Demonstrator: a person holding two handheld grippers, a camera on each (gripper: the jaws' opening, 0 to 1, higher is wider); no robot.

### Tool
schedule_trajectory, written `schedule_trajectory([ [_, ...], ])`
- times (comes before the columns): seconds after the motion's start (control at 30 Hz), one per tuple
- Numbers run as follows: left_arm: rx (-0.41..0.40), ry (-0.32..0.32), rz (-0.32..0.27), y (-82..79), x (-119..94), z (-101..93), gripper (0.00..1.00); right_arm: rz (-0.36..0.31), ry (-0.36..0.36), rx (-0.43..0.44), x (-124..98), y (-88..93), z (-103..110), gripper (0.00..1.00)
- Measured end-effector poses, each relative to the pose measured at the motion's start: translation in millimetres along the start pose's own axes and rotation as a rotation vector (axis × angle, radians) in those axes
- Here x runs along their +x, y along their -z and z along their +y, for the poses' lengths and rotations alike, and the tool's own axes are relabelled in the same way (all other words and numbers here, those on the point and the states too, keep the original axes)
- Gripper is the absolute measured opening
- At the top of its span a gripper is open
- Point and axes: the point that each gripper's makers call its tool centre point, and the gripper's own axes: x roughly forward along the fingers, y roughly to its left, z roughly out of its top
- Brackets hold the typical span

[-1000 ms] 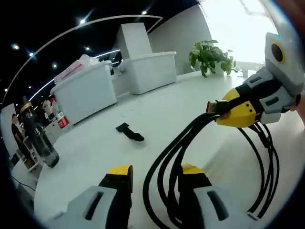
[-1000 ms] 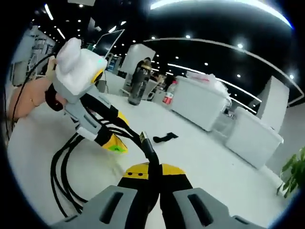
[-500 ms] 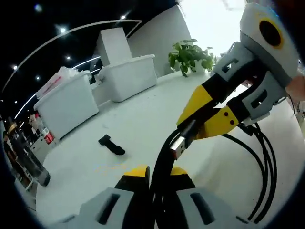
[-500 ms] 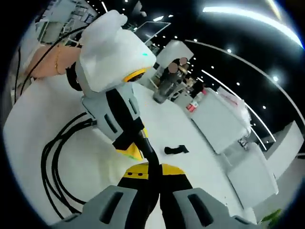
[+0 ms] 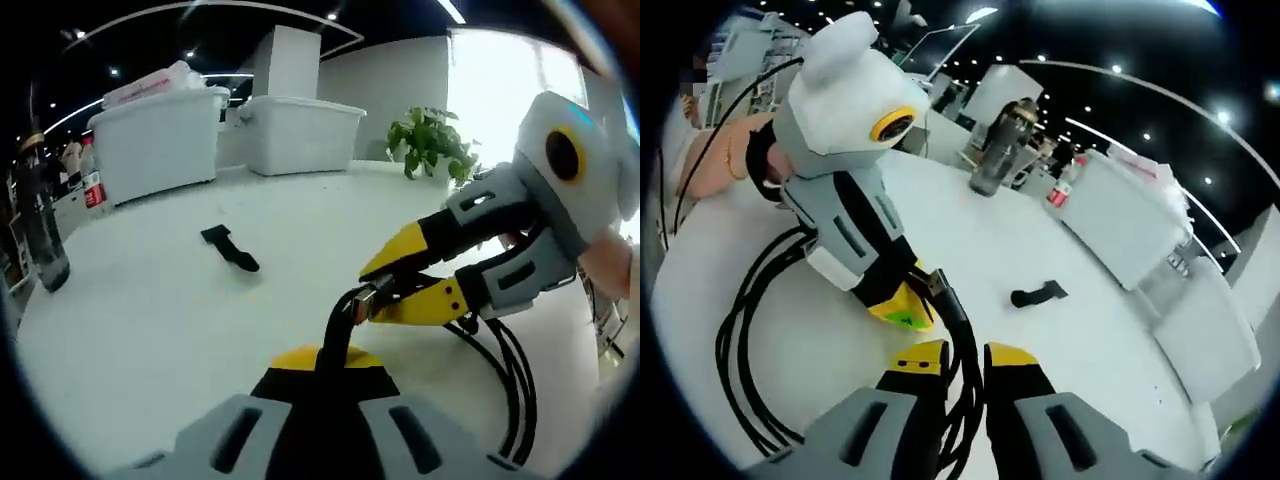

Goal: Coil the Type-C to USB data cable on the desktop and secure it with Velcro straps.

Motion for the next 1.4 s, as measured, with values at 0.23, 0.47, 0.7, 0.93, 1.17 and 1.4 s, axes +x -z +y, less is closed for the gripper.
schedule_trajectory([
  [0.23,0.003,0.029,-0.004,0.2,-1,-6.0,0.04,0.004,0.022,0.189,-11,10.9,-1,0.20],
  [0.47,0.094,0.027,0.010,1.4,-2,-11.4,0.04,0.062,-0.007,0.071,-1,13.1,6,0.05],
  [0.7,0.354,-0.037,0.001,-3.3,-5,-14.1,0.19,0.102,-0.124,-0.236,5,6.4,15,0.05],
  [0.93,0.481,-0.023,0.026,-8.2,-7,-28.2,0.29,0.141,-0.128,-0.481,12,-9.2,19,0.05],
  [1.17,0.513,-0.001,0.077,0.9,-2,-13.0,0.14,0.111,-0.148,-0.660,9,-31.0,36,0.05],
  [1.4,0.462,-0.014,0.095,5.8,0,-2.7,0.11,0.058,-0.189,-0.490,9,-28.0,37,0.07],
])
